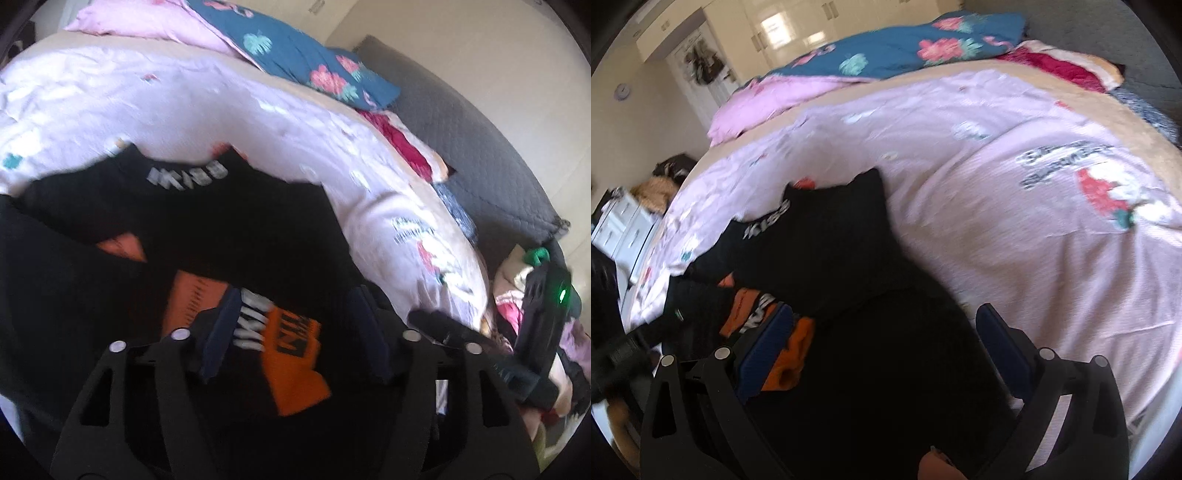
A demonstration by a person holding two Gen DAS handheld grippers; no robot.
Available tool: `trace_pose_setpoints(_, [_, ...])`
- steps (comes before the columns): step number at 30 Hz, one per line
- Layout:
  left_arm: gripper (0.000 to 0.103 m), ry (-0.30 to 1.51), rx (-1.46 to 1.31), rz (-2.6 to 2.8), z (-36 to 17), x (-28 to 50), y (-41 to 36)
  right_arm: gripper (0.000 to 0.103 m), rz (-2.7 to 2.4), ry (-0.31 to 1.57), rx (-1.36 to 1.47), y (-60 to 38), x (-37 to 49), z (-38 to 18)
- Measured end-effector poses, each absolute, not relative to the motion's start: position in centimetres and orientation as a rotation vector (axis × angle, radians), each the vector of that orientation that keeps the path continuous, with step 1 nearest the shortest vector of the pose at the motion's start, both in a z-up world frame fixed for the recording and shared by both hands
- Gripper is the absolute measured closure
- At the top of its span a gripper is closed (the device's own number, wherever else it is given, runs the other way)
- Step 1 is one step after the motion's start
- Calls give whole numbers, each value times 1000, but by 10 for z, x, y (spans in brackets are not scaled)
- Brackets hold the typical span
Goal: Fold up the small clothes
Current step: 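Lower the cuff onto the folded sleeve and open the left gripper, then grasp the crossed orange cuff with the right gripper, straighten it, release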
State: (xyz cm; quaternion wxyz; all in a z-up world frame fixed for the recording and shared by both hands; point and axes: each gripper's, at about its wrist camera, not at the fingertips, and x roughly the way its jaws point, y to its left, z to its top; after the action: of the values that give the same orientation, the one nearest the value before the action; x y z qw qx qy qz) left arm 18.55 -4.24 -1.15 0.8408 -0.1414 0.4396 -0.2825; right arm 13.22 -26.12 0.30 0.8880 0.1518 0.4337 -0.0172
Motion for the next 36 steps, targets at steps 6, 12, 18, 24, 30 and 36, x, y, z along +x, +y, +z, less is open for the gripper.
trace_pose_setpoints(6, [12, 841, -235, -422, 7, 198, 3, 15, 127, 952, 218, -204, 150, -17])
trace_pose_setpoints(12, [9, 818, -270, -271, 8, 209, 53, 40, 147, 1005, 236, -176, 167, -43])
trace_pose_setpoints(18, [9, 775, -347, -165, 22, 207, 103, 95, 207, 933, 178, -158, 161, -34])
trace_pose_setpoints(24, [9, 712, -364, -41, 36, 198, 143, 96, 304, 799, 99, -153, 159, 17])
trace_pose_setpoints(30, [9, 692, -341, 37, 44, 194, 156, 96, 369, 665, -23, -144, 165, 79])
trace_pose_setpoints(36, [9, 692, -349, -22, 44, 194, 149, 96, 309, 625, -75, -165, 180, 102])
